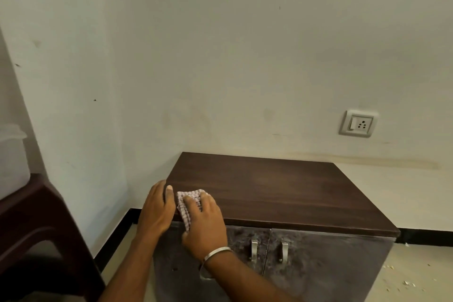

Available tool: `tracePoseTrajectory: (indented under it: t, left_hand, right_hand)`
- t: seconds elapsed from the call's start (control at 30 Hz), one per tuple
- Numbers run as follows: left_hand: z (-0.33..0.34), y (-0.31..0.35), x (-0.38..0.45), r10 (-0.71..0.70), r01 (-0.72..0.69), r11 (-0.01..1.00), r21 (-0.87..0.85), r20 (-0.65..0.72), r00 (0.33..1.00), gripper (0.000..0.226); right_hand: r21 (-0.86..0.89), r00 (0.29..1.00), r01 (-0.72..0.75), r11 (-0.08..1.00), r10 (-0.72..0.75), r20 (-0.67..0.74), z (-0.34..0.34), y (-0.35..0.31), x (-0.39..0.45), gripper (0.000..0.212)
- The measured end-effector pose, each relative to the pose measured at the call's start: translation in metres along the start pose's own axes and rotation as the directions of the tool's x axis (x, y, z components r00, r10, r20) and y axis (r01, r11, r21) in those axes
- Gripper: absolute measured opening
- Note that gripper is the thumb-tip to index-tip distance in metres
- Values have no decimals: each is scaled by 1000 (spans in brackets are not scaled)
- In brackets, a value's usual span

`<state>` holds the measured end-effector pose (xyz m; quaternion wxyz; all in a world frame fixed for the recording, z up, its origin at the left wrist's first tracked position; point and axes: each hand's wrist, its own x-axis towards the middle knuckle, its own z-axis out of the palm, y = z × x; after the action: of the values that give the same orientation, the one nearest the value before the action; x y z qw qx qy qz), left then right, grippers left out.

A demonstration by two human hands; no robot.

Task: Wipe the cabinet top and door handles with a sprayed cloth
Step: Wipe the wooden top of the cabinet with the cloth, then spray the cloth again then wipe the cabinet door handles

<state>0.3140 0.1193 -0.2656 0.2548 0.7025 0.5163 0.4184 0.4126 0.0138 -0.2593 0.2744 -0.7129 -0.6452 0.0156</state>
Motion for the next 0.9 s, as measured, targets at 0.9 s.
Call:
tracePoseTrajectory:
  t: [0.9]
  left_hand:
    - [-209,43,-72,-410,385,608,-694,140,901,32]
  right_hand:
    - [923,978,-93,373,-142,156,-45,-183,23,35]
